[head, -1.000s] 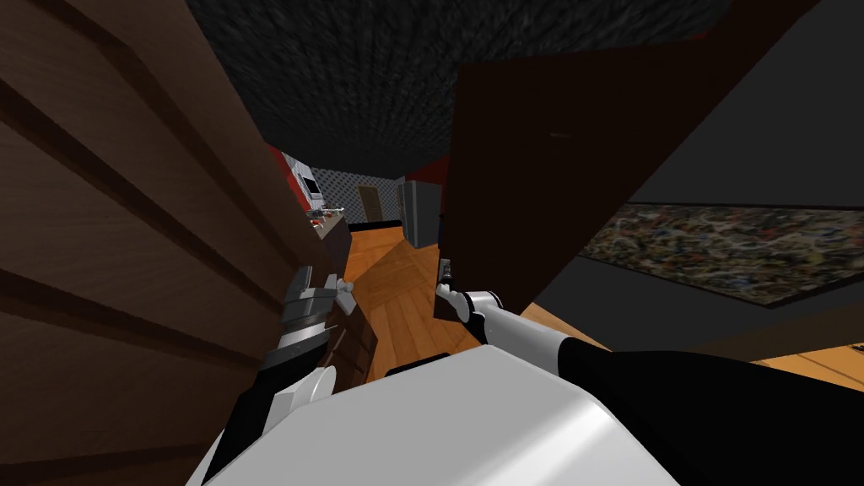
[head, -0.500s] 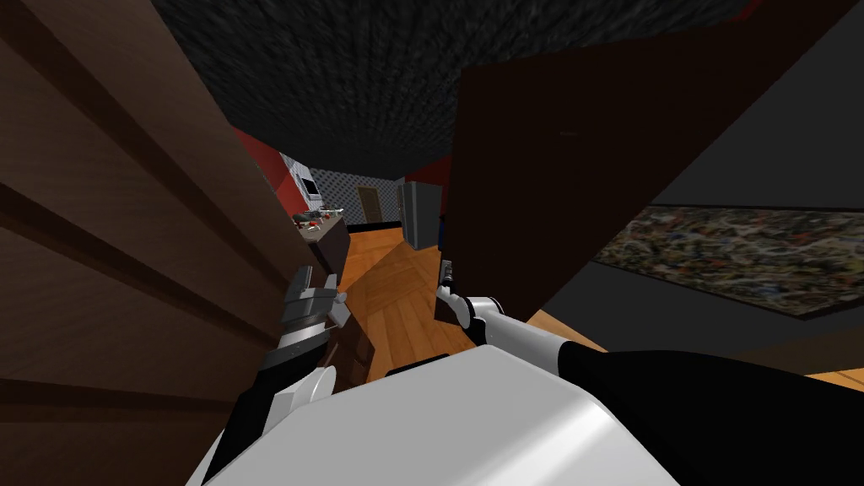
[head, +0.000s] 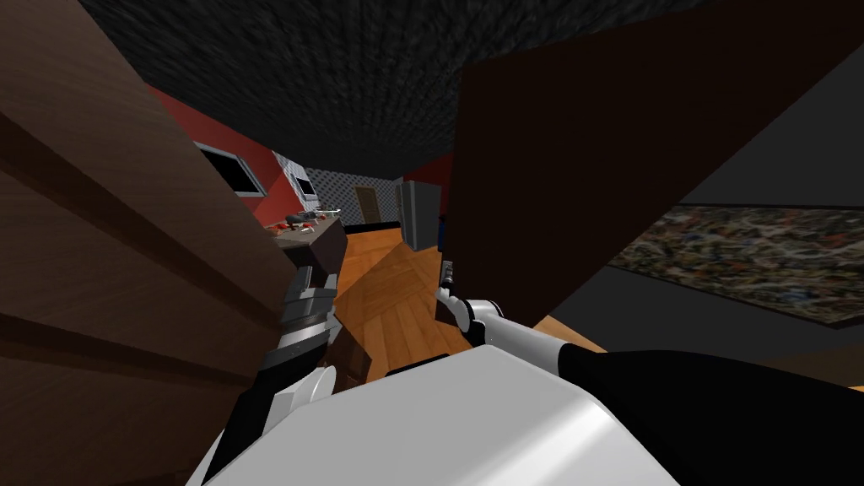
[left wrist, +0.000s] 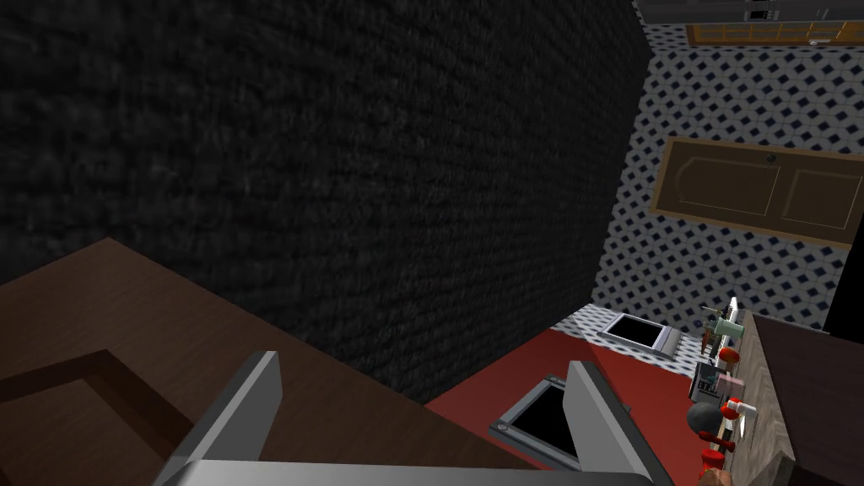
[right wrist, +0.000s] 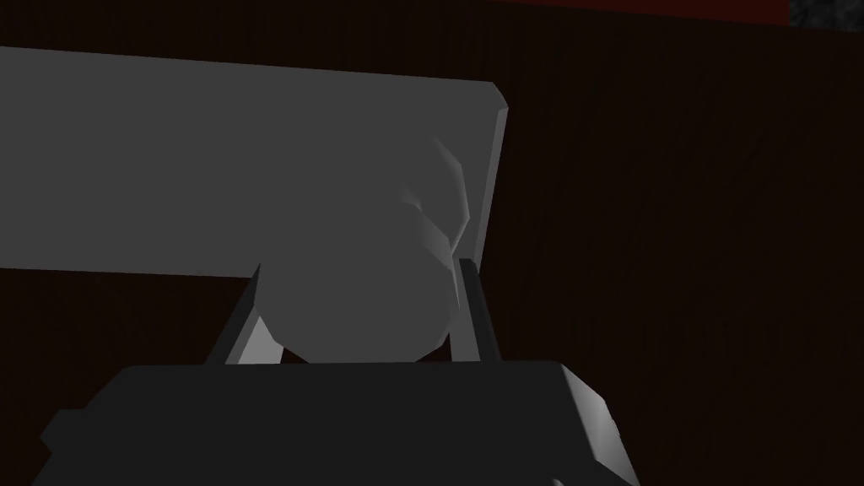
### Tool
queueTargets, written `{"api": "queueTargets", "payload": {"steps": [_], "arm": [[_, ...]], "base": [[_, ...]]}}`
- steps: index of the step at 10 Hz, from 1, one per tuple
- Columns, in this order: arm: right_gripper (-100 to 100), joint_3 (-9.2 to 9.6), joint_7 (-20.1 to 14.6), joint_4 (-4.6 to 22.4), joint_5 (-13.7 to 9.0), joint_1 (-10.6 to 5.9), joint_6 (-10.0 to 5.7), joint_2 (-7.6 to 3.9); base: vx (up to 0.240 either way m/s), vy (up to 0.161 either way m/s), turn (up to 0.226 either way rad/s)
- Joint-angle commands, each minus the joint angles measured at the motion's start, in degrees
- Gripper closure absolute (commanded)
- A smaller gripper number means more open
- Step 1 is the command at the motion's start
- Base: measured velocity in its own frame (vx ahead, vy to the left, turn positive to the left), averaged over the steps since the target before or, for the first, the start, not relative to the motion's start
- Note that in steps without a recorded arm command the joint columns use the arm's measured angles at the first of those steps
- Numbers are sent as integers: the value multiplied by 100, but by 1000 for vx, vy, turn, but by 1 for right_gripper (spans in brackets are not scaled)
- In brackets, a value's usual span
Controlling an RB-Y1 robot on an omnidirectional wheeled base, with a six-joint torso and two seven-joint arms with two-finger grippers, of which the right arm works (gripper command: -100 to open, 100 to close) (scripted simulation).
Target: Push the door open
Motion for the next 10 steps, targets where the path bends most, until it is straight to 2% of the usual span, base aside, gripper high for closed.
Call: {"api": "queueTargets", "payload": {"steps": [1,2,3,4,5,6,8,9,10], "arm": [[100,-1,-37,160,-2,-93,-106,-38],[100,-1,-37,141,-2,-93,-106,-38],[100,-45,-21,136,-44,-51,-255,95],[100,-61,-15,128,-59,-36,-308,155],[100,-57,-23,209,-55,-36,-250,103],[100,-172,84,241,-172,-55,-453,-67],[100,-195,108,243,-196,-58,-489,-89],[100,-195,108,342,-196,-106,-489,-89],[100,-195,108,243,-196,-58,-489,-89]], "base": [[39,-13,-4],[7,-8,5],[98,-9,-13],[148,-11,-38],[56,-7,-16],[102,-13,37],[157,-25,8],[64,-13,-26],[31,-15,-22]]}}
